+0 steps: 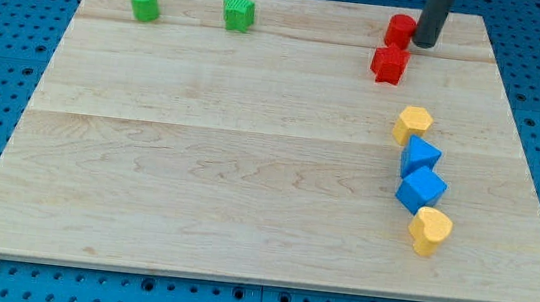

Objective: Place the yellow hexagon below the red star

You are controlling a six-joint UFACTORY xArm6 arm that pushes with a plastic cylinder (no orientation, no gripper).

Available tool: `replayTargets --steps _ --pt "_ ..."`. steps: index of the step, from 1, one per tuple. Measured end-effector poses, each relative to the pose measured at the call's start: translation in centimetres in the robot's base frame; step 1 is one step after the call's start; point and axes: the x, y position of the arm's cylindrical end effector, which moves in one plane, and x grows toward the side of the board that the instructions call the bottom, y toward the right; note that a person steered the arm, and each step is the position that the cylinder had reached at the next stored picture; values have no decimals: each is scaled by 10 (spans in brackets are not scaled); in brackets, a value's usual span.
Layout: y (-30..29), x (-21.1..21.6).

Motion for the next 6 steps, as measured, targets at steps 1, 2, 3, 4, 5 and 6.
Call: replayTargets --steps 1,2,3,4,5,6 --pt "7 0" --pt "73 37" --pt "81 105" --pt "66 163" --pt "35 187" --pt "-17 183"
